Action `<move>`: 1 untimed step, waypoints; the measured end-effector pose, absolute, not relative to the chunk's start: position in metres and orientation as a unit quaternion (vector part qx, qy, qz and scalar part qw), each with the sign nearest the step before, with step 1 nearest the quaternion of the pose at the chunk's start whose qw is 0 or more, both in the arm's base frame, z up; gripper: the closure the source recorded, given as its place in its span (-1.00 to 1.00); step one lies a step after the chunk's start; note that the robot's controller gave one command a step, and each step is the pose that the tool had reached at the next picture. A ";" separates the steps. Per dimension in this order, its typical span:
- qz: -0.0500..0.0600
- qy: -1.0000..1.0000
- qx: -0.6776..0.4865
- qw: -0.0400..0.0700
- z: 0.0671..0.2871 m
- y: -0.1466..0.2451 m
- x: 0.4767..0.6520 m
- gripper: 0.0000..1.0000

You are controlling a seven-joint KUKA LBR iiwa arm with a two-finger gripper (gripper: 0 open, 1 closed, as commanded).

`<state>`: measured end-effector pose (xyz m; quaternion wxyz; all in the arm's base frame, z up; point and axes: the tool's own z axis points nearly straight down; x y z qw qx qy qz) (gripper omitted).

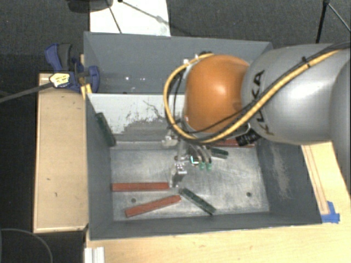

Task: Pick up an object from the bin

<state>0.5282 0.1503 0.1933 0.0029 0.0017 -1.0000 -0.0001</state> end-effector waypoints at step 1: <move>-0.001 -1.000 -0.001 -0.001 0.198 0.149 0.530 -1.00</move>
Offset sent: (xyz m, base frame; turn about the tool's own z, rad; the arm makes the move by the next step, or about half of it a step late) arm -0.0295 0.0819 -0.1233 -0.0435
